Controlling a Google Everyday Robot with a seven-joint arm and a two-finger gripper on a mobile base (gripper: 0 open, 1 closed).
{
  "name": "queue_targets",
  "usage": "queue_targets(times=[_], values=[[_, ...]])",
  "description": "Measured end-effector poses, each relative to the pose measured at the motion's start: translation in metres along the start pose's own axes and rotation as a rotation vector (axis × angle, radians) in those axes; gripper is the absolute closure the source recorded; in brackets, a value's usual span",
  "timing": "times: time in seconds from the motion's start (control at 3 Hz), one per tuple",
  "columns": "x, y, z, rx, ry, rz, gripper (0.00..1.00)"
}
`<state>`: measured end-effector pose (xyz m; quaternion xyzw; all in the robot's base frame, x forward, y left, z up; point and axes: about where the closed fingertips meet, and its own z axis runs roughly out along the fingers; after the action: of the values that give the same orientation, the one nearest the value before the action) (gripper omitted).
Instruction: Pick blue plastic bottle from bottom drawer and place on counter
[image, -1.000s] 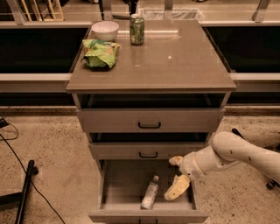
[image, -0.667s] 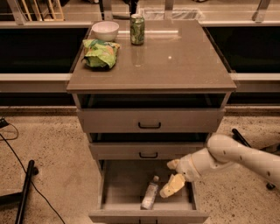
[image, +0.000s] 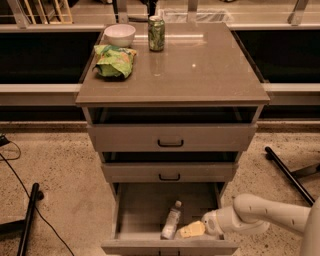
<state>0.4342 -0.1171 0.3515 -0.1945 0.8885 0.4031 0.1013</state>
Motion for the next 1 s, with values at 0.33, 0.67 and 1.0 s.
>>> queue_targets(times=[0.33,0.67,1.0], values=[[-0.004,-0.018,0.006,0.067,-0.036,0.035,0.00],[-0.004,-0.018,0.006,0.067,-0.036,0.035,0.00],[-0.028,-0.041,0.014,0.112,-0.129,0.163,0.00]])
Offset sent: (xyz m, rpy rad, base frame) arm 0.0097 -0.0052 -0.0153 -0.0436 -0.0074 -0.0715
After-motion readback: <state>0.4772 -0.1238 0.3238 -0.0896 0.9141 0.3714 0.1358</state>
